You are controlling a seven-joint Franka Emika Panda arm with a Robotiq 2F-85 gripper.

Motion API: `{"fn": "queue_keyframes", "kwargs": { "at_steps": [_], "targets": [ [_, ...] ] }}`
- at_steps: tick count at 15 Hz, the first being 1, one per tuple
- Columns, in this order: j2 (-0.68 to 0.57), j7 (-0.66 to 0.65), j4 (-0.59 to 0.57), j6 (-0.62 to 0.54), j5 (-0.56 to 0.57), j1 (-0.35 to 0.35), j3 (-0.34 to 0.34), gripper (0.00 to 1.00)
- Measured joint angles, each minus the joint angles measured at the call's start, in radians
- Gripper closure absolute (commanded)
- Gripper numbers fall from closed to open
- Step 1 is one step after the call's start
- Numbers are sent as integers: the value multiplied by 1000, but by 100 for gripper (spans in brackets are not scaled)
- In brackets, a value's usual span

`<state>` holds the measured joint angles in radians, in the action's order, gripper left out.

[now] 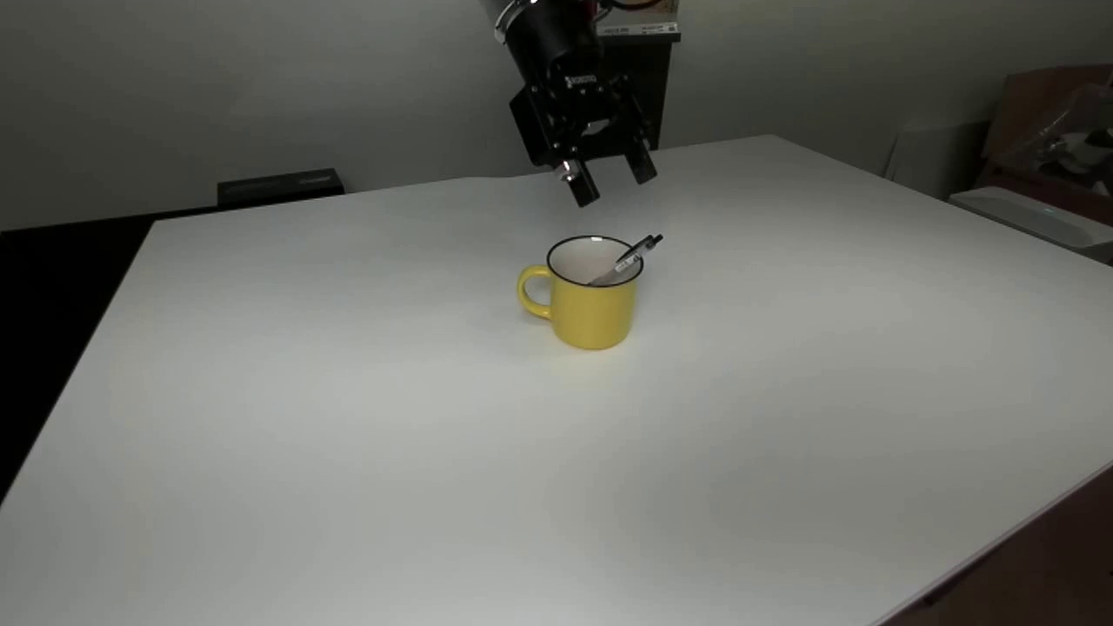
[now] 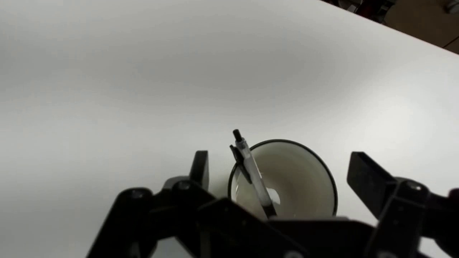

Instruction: Put the pen in the cup

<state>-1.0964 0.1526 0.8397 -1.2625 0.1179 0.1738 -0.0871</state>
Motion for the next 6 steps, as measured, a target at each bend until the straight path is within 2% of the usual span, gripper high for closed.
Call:
{"fn": "queue_keyframes", "kwargs": {
  "at_steps": [3,6],
  "targets": [
    [70,13,5,-24,-6,-23,0,0],
    [171,14,59,-68,-22,-71,1,0]
  ]
}}
